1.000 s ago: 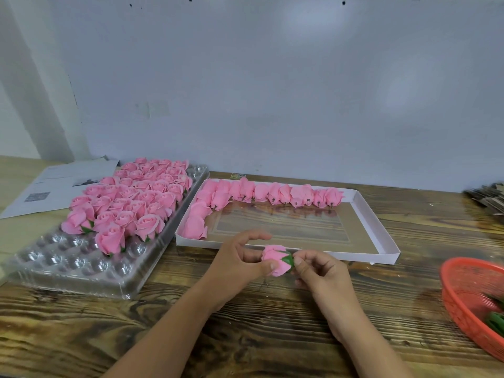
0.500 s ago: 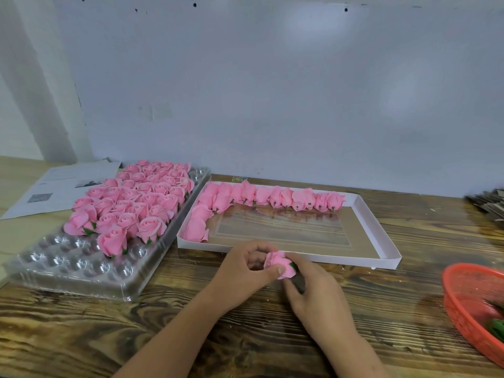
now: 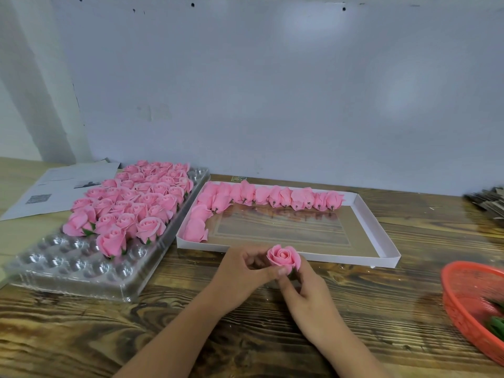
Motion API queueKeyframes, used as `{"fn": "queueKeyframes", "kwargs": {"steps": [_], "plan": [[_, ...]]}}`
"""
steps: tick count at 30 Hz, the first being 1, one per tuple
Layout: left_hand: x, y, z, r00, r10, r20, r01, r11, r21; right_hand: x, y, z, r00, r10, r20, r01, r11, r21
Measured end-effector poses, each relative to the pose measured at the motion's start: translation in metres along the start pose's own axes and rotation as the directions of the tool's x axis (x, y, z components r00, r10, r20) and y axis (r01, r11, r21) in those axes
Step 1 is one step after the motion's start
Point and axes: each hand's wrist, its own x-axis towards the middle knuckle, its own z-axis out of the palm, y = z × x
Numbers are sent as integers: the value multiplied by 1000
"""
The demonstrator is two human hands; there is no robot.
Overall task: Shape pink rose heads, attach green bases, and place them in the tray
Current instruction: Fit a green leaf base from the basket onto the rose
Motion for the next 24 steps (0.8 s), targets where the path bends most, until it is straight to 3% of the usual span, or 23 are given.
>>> {"fn": "queueKeyframes", "kwargs": {"steps": [13, 24], "plan": [[-3, -3, 8, 999, -19, 29, 19, 1000, 21, 0, 9, 2, 999, -33, 1, 32, 985, -170], [-2, 1, 4, 999, 34, 7, -33, 993, -114, -1, -2, 0, 998, 17, -54, -17, 1000, 2]]}}
